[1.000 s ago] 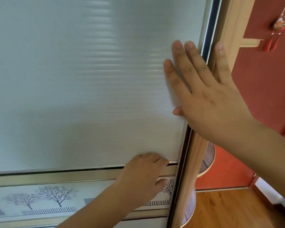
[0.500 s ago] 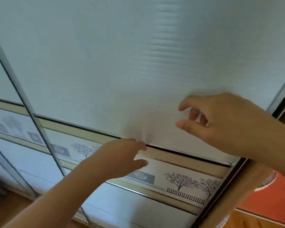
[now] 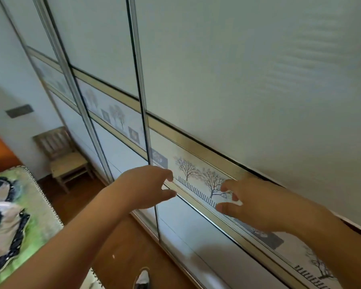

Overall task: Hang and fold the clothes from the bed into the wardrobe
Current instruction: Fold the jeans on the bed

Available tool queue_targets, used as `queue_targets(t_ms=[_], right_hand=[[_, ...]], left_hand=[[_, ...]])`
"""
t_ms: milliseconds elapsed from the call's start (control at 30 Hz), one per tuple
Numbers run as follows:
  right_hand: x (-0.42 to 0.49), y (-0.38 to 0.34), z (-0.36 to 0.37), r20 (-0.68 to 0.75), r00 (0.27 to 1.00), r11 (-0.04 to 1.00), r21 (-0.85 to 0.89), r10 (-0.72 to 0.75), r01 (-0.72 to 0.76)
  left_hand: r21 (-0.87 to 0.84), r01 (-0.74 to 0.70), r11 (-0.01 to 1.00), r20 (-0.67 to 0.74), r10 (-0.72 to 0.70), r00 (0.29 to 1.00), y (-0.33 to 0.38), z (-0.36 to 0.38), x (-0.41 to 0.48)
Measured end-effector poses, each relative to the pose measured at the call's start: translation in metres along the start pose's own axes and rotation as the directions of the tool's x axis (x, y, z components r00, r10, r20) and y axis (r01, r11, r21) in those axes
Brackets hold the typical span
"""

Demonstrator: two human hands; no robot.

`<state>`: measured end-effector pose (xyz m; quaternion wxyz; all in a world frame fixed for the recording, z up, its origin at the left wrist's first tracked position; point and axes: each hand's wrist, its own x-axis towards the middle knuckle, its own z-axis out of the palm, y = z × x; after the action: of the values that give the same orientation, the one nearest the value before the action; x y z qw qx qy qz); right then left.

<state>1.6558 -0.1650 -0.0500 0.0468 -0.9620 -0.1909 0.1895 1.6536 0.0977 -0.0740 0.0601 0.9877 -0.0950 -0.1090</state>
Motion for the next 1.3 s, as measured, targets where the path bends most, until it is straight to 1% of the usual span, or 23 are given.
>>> queue_targets(t_ms=[133,233,367,533,633,767,900,1000,1167,1300], right_hand=[[0.058,-0.03,0.017,0.058,0.998,0.999,0.034,-0.033,0.031],[0.109,-0.056,0.025,0.072,0.995,0.997,0.05,-0.067,0.063],[0.183,-0.1,0.027,0.097,0.994,0.996,0.079,-0.047,0.039],[0.261,-0.16,0.025,0.113,0.992,0.991,0.129,-0.054,0.039],[0.294,-0.184,0.02,0.122,0.991,0.995,0.087,-0.053,0.043],[0.321,-0.201,0.015,0.122,0.991,0.997,0.065,-0.049,0.041],[0.34,-0.209,0.015,0.106,0.993,0.998,0.04,-0.054,0.05],[0.345,-0.213,0.019,0.125,0.991,0.998,0.038,-0.045,0.04],[0.356,-0.223,0.02,0.079,0.997,0.998,0.067,-0.006,0.0],[0.365,-0.232,0.022,0.007,0.997,0.989,0.124,0.079,-0.079]], left_hand=[[-0.026,0.039,0.999,0.051,-0.038,0.998,-0.047,0.01,0.021],[-0.026,0.048,0.999,0.088,-0.045,0.995,-0.09,0.018,0.044],[-0.009,0.057,0.998,0.134,-0.056,0.989,-0.161,0.022,0.078],[-0.007,0.065,0.998,0.169,-0.063,0.984,-0.243,0.018,0.112],[-0.011,0.068,0.998,0.179,-0.065,0.982,-0.277,0.014,0.124],[-0.009,0.072,0.997,0.193,-0.069,0.979,-0.303,0.009,0.136],[-0.022,0.091,0.996,0.171,-0.086,0.982,-0.313,0.006,0.139],[-0.031,0.088,0.996,0.183,-0.081,0.98,-0.318,0.004,0.135],[-0.025,0.036,0.999,0.188,-0.031,0.982,-0.333,0.002,0.145],[-0.019,-0.058,0.998,0.205,0.061,0.977,-0.347,0.004,0.172]])
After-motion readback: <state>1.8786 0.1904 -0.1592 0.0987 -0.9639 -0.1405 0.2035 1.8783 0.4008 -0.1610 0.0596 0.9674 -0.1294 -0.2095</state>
